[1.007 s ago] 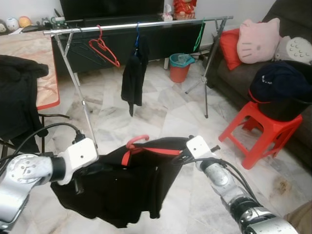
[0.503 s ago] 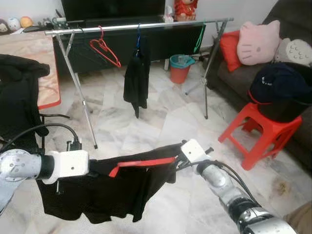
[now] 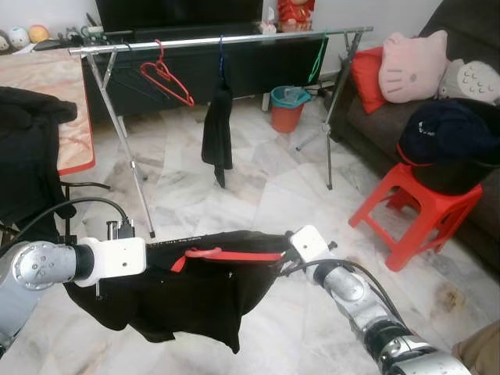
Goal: Hang hanger
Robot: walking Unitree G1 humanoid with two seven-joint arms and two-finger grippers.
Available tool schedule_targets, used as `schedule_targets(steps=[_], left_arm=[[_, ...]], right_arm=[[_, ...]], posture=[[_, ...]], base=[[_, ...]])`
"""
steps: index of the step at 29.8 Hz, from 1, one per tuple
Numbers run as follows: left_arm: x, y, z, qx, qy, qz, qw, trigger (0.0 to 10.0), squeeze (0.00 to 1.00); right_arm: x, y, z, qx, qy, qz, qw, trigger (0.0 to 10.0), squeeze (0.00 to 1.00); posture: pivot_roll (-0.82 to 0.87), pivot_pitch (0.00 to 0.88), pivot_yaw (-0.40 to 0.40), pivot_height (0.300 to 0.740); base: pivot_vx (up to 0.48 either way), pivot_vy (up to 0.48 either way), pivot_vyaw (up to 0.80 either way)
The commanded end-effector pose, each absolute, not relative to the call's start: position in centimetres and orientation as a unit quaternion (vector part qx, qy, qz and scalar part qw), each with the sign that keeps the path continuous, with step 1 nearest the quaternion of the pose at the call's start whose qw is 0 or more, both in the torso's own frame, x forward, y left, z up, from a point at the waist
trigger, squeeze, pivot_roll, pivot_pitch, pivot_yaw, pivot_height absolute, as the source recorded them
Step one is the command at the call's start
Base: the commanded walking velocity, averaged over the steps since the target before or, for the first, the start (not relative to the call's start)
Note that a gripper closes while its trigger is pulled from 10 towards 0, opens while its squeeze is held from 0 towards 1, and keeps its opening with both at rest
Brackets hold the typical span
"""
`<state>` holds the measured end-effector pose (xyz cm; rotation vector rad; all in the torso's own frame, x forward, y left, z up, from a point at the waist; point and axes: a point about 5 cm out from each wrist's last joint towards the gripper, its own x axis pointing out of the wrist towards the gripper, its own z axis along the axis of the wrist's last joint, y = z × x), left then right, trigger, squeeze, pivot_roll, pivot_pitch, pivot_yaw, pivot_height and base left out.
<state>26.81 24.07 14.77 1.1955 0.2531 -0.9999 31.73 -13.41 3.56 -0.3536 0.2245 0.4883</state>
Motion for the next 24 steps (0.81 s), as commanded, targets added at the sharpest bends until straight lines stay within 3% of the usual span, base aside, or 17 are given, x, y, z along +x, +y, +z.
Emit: schedule_targets(steps=[1,5,8,11,15,19,24], left_arm=[[27.0,25.4,15.1,0.568,0.130,-0.426,0.692,10.0,0.00],[27.3,25.5,14.8,0.591,0.098,-0.415,0.685,10.0,0.00],[27.4,25.2,15.3,0.566,0.063,-0.410,0.713,10.0,0.00],[27.4,25.0,16.3,0.568,0.008,-0.414,0.712,10.0,0.00],[27.4,26.1,16.5,0.616,-0.015,-0.405,0.675,10.0,0.00],[27.4,26.7,16.6,0.636,-0.020,-0.399,0.661,10.0,0.00],[28.2,27.6,15.3,0.689,0.030,-0.369,0.623,10.0,0.00]], right_arm=[[32.1,-15.1,3.9,-0.149,0.117,0.200,0.961,0.0,0.00],[32.5,-15.6,4.3,-0.117,0.116,0.190,0.968,0.0,0.00],[32.5,-15.7,4.3,-0.112,0.119,0.196,0.967,0.0,0.00],[32.3,-16.0,4.1,-0.114,0.124,0.198,0.966,0.0,0.00],[32.0,-16.4,3.8,-0.115,0.131,0.203,0.963,0.0,0.00],[31.9,-16.4,3.7,-0.107,0.133,0.204,0.964,0.0,0.00],[31.8,-16.0,3.6,-0.103,0.137,0.217,0.961,0.0,0.00]], posture=[[0.12,0.000,-0.067,0.740],[0.12,0.000,-0.067,0.740],[0.12,0.000,-0.067,0.740],[0.12,0.000,-0.070,0.740],[0.12,0.000,-0.070,0.740],[0.12,0.000,-0.070,0.740],[0.13,0.000,-0.070,0.740]], base=[[0.000,0.000,0.00],[0.000,0.000,0.00],[0.000,0.000,0.00],[0.000,0.000,0.00],[0.000,0.000,0.00],[0.000,0.000,0.00],[0.000,0.000,0.00]])
